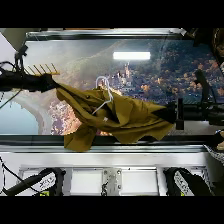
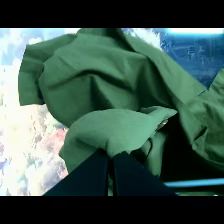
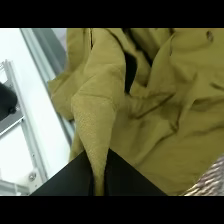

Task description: Fold the clothes and pants, and hang the long-sleeved shirts on hangers.

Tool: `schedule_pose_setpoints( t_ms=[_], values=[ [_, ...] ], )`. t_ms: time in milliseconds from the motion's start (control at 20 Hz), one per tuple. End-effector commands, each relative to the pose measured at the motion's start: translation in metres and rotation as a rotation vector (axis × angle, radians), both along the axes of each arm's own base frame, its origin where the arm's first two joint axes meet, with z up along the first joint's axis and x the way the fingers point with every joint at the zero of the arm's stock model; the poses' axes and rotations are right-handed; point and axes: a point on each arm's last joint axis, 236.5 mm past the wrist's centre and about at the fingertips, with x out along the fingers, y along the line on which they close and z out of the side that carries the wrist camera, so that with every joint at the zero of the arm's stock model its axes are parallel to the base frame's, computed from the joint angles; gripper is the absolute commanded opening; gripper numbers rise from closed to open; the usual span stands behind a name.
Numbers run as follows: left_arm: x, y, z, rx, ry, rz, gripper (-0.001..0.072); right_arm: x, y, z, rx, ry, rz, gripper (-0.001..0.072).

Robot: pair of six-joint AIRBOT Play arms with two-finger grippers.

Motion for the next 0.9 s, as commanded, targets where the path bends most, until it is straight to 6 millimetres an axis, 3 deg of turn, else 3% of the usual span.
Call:
schedule_pose_setpoints(
  t_ms=[0,150,300,600,750,800,850],
  values=[
    [0.009,0.001,0.035,0.019,-0.054,-0.038,0.0013,-0.025,0.014,-0.024,-0.015,0.089,0.083,0.0008],
    [0.016,0.001,0.052,0.022,-0.066,-0.047,0.0013,-0.045,0.032,-0.034,0.02,0.139,0.156,0.0008],
    [0.023,0.002,0.059,0.016,-0.074,-0.037,0.0013,-0.057,0.047,-0.029,0.046,0.143,0.215,0.0008],
    [0.023,-0.001,0.062,0.004,-0.078,-0.041,0.0014,-0.053,0.071,0.035,0.326,0.089,0.225,0.0008],
    [0.022,-0.016,0.073,-0.069,-0.098,-0.067,0.0017,-0.047,0.073,0.065,0.451,0.032,0.213,0.0008],
    [0.023,-0.021,0.078,-0.099,-0.11,-0.074,0.0235,-0.043,0.072,0.072,0.477,0.024,0.197,0.0008],
    [0.024,-0.027,0.085,-0.133,-0.124,-0.079,0.0523,-0.039,0.072,0.077,0.498,0.014,0.185,0.0008]
  ],
)
